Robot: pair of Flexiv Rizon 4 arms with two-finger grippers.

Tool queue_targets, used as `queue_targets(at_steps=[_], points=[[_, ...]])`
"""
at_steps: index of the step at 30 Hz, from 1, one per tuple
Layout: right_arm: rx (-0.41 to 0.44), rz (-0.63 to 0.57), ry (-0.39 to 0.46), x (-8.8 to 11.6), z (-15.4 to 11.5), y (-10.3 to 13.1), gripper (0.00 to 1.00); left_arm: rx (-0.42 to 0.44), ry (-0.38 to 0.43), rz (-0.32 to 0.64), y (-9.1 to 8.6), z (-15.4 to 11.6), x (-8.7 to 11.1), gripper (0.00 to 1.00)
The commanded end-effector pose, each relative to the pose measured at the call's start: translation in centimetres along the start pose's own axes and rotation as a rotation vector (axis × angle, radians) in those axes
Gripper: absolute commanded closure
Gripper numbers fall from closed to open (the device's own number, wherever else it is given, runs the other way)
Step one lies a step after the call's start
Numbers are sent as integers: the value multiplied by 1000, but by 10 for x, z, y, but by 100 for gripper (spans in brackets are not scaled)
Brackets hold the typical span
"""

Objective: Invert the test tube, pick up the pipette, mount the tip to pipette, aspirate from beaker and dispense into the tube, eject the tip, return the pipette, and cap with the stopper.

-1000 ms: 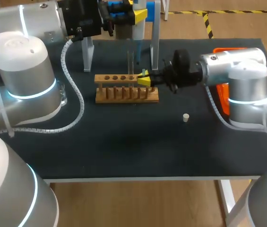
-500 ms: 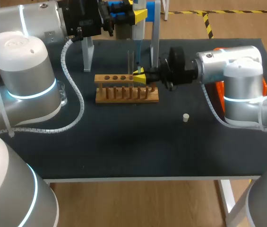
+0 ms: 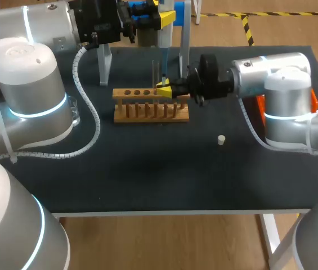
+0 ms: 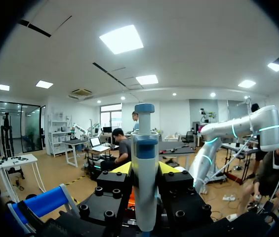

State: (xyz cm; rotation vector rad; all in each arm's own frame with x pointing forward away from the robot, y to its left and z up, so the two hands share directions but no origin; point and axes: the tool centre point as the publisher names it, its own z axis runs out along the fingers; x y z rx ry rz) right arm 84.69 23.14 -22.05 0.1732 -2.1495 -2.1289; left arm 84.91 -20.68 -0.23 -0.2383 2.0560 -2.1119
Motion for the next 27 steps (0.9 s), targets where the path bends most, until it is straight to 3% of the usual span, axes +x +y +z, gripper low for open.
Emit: queue_targets(at_steps=[1, 27], points=[[3, 1, -2, -1, 1, 0, 100, -2, 2, -1, -1, 0, 0, 100], [0, -14, -4, -4, 2, 9, 100, -2, 2, -1, -1, 0, 0, 100]])
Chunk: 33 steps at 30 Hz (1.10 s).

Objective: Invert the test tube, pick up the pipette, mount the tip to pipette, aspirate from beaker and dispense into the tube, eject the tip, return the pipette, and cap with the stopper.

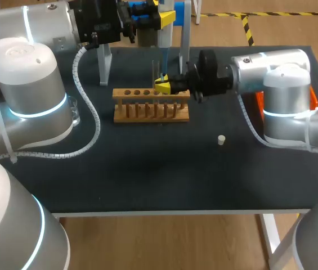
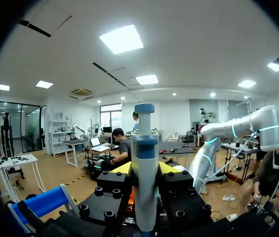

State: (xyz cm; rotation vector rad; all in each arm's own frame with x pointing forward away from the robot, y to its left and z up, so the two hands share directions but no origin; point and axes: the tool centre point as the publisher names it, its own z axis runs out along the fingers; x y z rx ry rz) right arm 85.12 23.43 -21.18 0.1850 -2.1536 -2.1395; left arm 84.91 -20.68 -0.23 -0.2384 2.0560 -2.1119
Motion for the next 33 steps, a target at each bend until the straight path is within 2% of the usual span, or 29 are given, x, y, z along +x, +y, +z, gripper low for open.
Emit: queue_targets(at_steps=[1, 33], points=[[3, -2, -1, 0, 0, 1, 100, -2, 2, -1, -1, 0, 0, 100], [-7, -36, 6, 6, -1, 6, 100, -2, 2, -1, -1, 0, 0, 100]])
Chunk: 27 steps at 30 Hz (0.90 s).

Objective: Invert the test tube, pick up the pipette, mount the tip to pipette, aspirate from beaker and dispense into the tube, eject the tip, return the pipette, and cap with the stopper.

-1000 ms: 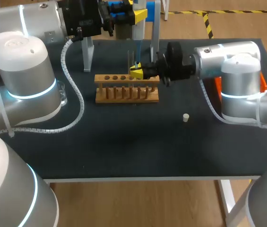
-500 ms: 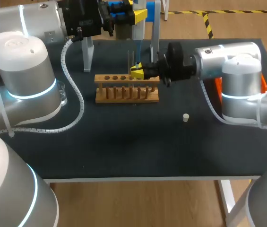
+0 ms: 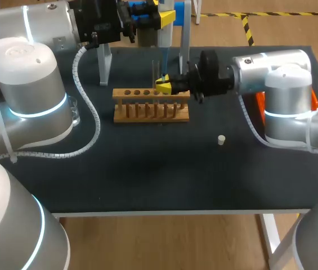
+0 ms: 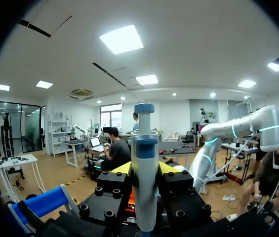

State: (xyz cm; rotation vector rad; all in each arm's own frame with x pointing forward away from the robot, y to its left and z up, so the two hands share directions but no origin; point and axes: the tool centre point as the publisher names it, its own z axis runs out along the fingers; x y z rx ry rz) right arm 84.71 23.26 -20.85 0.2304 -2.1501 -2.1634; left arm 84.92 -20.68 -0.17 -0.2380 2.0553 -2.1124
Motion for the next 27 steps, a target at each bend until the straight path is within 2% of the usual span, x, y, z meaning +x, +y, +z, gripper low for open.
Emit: queue_targets(at_steps=[1, 27], points=[[3, -4, -2, 1, 0, 3, 100, -3, 2, -1, 0, 0, 0, 100], [3, 16, -6, -4, 8, 5, 100, -3, 2, -1, 0, 0, 0, 100]])
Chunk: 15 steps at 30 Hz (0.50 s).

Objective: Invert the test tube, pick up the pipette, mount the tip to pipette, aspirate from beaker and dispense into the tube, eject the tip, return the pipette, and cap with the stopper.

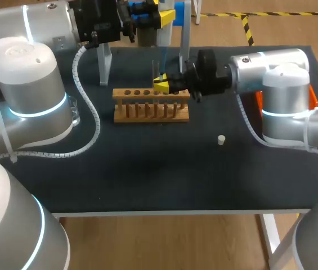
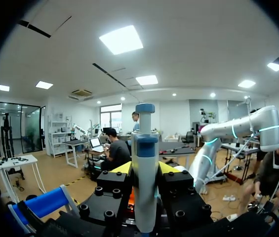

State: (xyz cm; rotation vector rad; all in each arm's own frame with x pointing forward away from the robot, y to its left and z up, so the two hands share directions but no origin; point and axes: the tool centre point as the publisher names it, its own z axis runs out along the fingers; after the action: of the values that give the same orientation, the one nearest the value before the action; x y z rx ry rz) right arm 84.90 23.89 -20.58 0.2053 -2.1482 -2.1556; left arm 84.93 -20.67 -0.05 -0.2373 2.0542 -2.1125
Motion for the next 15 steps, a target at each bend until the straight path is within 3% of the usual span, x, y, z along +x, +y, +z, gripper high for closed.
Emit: queue_targets(at_steps=[1, 15], points=[[1, -1, 0, -1, 2, 3, 100, -4, 3, -1, 1, 0, 0, 100], [5, -1, 3, 0, 5, 3, 100, -4, 3, -1, 1, 0, 0, 100]])
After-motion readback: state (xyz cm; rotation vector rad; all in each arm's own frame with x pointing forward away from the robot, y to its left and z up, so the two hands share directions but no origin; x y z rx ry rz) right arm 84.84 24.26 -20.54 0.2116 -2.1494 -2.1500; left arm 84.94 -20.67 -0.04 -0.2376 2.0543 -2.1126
